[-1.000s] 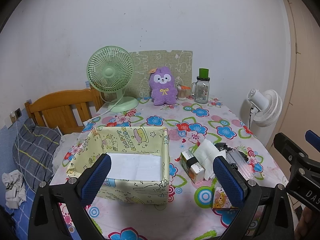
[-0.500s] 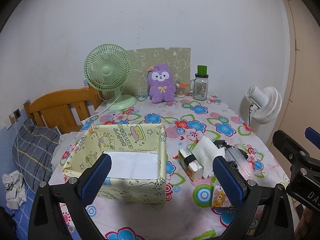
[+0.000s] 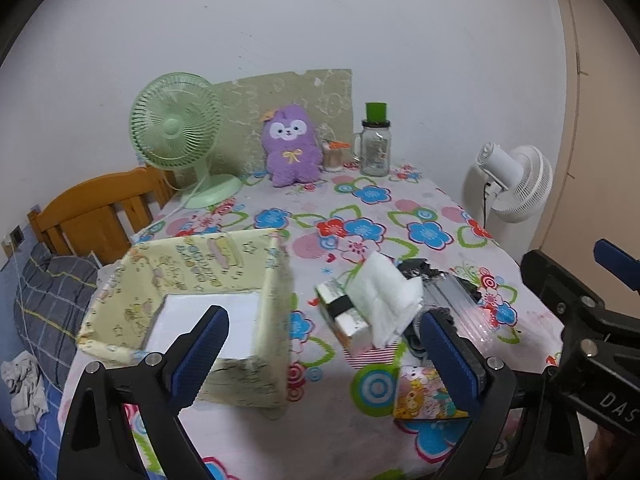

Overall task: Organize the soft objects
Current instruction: 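Reach the left tool to the dark grey knitted hat and grasp it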

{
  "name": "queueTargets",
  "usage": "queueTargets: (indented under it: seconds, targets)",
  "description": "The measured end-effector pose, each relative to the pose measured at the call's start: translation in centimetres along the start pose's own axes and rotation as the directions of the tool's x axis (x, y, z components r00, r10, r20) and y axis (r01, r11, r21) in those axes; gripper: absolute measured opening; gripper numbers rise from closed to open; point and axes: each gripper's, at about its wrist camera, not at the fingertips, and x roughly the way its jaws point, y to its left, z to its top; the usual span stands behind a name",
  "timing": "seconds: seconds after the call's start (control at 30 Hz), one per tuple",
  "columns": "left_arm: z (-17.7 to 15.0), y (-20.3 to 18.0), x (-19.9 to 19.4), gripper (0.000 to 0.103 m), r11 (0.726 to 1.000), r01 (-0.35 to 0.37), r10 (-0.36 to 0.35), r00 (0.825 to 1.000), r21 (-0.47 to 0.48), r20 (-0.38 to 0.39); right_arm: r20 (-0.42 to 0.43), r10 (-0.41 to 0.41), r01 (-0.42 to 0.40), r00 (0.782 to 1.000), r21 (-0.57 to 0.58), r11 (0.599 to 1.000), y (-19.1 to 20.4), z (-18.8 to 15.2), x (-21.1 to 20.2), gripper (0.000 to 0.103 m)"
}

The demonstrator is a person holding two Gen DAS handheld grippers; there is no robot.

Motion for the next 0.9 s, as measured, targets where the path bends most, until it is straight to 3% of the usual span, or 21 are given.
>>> queueTargets:
  seconds: [0.43,0.9]
  targets:
    - [0.2,-4.3,4.1,0.093,0.998,0.040,-0.037,0.996,0.047,-0.082,-0.085,0.031,-0.031,0.996,0.003,1.000,-2.1,-0.8,4.3,0.095]
    - [0.3,-6.2,8.9,0.086,0.996,0.049,-0.038,0.987,0.071,-0.153,-0.194,0.077,-0.075,0.978,0.019,0.997,-3.1,-1.3,9.5,0.092]
